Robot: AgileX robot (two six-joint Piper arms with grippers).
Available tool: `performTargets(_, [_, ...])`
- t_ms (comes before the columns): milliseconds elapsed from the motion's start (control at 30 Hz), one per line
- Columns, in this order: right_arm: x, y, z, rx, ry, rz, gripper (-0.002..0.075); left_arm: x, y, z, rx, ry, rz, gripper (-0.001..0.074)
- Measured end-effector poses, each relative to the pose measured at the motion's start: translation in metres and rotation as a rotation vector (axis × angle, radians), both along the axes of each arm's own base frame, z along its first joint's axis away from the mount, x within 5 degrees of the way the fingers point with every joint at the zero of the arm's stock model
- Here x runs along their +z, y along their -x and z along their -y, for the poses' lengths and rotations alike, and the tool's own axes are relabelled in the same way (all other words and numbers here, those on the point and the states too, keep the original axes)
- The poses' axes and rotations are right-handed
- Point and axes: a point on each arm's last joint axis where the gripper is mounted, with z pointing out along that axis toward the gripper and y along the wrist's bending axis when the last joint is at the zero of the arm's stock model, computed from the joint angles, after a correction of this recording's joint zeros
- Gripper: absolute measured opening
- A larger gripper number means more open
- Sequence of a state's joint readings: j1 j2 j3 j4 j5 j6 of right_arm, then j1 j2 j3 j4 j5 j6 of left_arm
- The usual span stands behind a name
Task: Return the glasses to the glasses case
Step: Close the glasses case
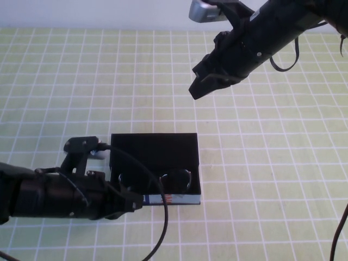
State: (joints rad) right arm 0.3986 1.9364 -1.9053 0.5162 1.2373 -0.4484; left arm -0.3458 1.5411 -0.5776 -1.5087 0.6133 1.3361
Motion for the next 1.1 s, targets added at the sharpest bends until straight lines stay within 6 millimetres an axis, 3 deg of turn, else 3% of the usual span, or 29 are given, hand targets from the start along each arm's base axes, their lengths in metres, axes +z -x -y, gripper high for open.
performTargets(300, [-0.023, -0.013, -0.005, -0.034, 0.061, -0.046, -0.0011, -0.018, -0.007, 0.003, -0.039, -0.033, -0.017, -0.0002])
performTargets(900, [-0.066, -0.073, -0.034, -0.107, 0.072, -0.032, -0.0011, -0.021, -0.013, -0.001, -0.017, -0.092, 0.055, -0.0002])
performTargets(1100, [-0.092, -0.086, -0.047, -0.113, 0.072, -0.054, -0.0011, -0.021, -0.013, -0.001, -0.018, -0.092, 0.056, -0.0002])
